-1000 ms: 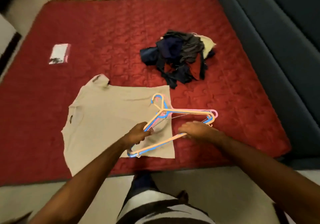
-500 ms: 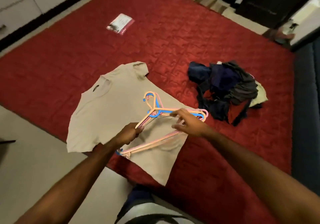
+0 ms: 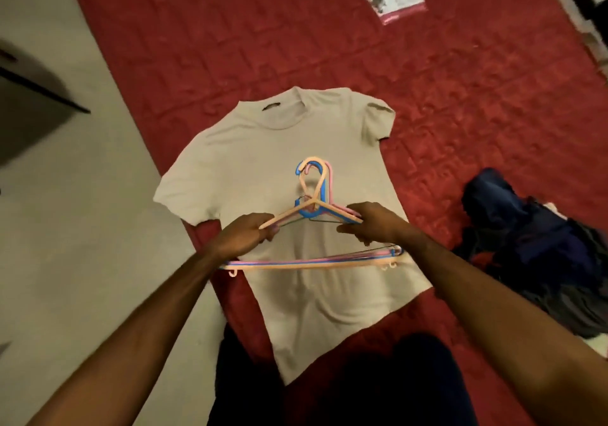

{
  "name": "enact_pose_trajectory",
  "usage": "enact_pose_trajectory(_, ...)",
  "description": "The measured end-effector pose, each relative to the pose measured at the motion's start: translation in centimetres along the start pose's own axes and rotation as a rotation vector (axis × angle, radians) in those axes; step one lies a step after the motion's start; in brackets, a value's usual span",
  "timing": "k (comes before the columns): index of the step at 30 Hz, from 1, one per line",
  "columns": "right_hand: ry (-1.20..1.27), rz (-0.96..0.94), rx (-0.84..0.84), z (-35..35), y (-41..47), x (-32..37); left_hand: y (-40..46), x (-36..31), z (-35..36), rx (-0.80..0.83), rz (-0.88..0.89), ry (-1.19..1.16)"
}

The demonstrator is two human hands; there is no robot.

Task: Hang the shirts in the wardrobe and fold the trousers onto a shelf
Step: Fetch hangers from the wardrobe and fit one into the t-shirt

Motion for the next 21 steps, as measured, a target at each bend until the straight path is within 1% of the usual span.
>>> enact_pose_trajectory(2, -0.113, -0.070, -0.094, 0.0, 2.1, -0.2, 1.2, 1.8, 0.5, -0.031, -0.020, 0.034)
enact_pose_trajectory(5, -0.176, -0.182, -0.174, 0.0, 4.1, -0.8, 2.6, 4.5, 2.3, -0.059, -0.081, 0.053)
enact_pose_trajectory(9, -0.449, -0.372, -0.143, 2.1, 6.8, -1.5, 3.0, 6.7, 4.8, -0.021, -0.151, -0.117)
enact_pose_trajectory(11, -0.531, -0.471, -0.109, 2.4, 9.8, -1.3, 3.3, 7.4, 4.8, -0.118, -0.160, -0.133)
enact_pose_trajectory(13, -0.539, -0.571, -0.092, 1.7, 12.1, -1.9, 4.5, 6.5, 4.6, -0.218, -0.158, -0.074)
enact_pose_trajectory(15, -0.410, -0.598, -0.079, -0.4, 13.7, -4.4, 7.5, 3.5, 4.1, -0.262, -0.103, 0.155)
enact_pose_trajectory(17, -0.290, -0.609, -0.152, -3.9, 14.0, -9.1, 12.2, -1.5, 4.1, -0.330, -0.032, 0.493)
enact_pose_trajectory(18, -0.252, -0.597, -0.217, -6.0, 13.8, -11.8, 14.8, -4.3, 4.4, -0.390, 0.007, 0.678)
enact_pose_trajectory(19, -0.219, -0.579, -0.275, -7.9, 13.5, -14.1, 16.8, -7.1, 4.7, -0.484, 0.057, 0.832)
enact_pose_trajectory(20, -0.183, -0.559, -0.330, -9.8, 13.1, -17.0, 18.6, -10.0, 5.8, -0.578, 0.125, 0.932)
enact_pose_trajectory(21, -0.150, -0.537, -0.378, -11.6, 12.8, -19.6, 20.3, -12.2, 7.1, -0.649, 0.179, 0.980)
Point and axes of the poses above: each hand's wrist, its own y-axis towards the middle knuckle, its own z-axis out of the palm, x = y × z, the point moved 10 cm from there along y, towards the middle knuckle, and after that the axes turned 1 degree about z, right-handed, at the moved point
